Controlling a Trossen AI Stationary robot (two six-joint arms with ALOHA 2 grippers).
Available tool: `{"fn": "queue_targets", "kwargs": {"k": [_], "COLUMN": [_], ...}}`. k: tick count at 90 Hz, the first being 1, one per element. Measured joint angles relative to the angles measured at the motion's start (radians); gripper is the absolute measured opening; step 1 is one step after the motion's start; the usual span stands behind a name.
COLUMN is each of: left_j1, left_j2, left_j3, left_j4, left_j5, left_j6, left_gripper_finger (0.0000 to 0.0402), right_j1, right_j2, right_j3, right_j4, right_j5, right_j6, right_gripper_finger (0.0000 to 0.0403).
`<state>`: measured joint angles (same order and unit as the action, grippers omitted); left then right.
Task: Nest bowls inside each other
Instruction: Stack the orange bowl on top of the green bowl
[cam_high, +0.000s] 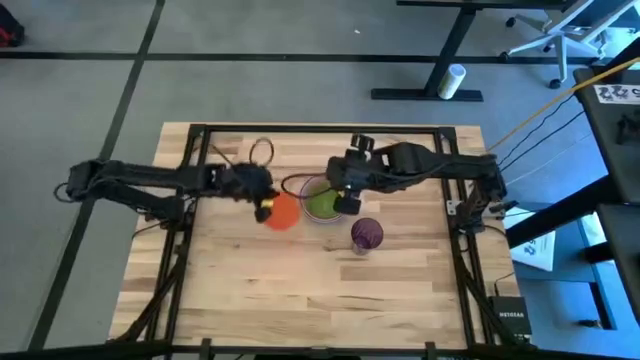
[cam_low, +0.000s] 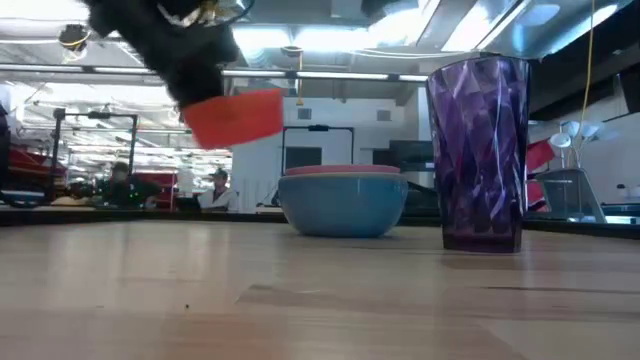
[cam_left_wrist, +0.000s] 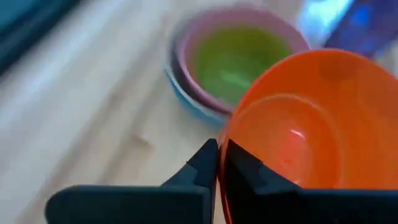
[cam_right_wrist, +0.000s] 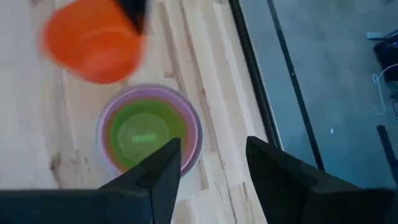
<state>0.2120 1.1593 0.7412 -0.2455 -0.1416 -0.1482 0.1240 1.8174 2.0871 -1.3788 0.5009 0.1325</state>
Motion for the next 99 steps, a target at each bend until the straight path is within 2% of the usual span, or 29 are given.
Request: {"fn": "queue_targets", "kwargs": {"k": [6,18,35,57,84,99], "left_j1": [0.053,0.114,0.105,0.088,0.087,0.069], "left_j2": [0.042,0.174,0.331,0.473,0.524,0.524], "left_j3": [0.026,0.081,0.192,0.334,0.349,0.349], "left_j4": [0.049,0.137,0.18,0.14,0.124,0.126], "left_j5": [0.016,0.114,0.147,0.163,0.174,0.19], "left_j6": [0.036,0.069,0.105,0.157,0.185,0.209], "left_gripper_finger": [0.0,0.0,0.0,0.0,0.0003,0.0033], "right_j1": [0.018,0.049,0.075,0.08,0.099,0.099], "right_j2": [0.0,0.002,0.001,0.001,0.001,0.001], "right_j3": [-0.015,-0.045,-0.068,-0.072,-0.072,-0.072], "right_j4": [-0.002,-0.045,-0.105,-0.116,-0.128,-0.149], "right_j5": [0.011,0.055,0.118,0.13,0.147,0.173], "right_j6": [0.017,0.067,0.132,0.155,0.168,0.183], "right_gripper_finger": [0.0165,0.0165,0.0165,0.0165,0.0165,0.0165]}}
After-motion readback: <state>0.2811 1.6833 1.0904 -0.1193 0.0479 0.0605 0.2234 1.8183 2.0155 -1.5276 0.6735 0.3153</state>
